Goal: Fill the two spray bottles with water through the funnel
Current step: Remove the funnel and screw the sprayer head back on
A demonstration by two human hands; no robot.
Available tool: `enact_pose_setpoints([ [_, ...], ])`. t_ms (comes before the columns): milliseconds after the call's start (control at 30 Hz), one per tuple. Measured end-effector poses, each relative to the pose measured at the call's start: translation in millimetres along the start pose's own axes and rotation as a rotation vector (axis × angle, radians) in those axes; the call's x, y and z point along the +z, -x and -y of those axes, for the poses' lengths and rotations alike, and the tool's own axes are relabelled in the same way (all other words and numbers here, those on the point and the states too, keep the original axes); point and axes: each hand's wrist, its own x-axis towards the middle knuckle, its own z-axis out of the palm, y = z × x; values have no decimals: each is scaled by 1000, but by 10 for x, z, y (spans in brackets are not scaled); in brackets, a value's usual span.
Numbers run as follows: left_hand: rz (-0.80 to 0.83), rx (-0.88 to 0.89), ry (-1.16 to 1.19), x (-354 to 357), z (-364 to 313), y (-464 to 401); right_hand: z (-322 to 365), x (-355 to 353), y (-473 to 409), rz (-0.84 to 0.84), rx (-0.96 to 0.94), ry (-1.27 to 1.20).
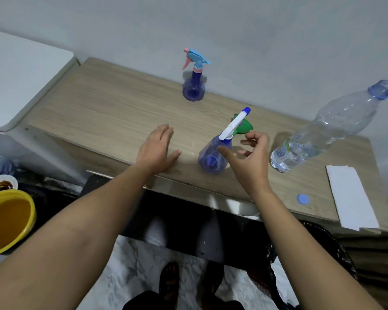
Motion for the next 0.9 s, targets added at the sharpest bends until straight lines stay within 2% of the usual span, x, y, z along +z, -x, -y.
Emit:
enact_pose_setpoints([
  [233, 118, -79, -196, 199, 239, -209, 8, 159, -53, 154, 14, -101],
  [467, 107, -59, -215, 251, 291, -199, 61, 332, -82, 120, 88, -128],
  [633, 109, -47, -210, 246, 321, -208, 126, 380, -96, 135, 69, -129],
  [900, 103, -35, -206, 274, 362, -227, 62, 468, 52, 169, 209, -215],
])
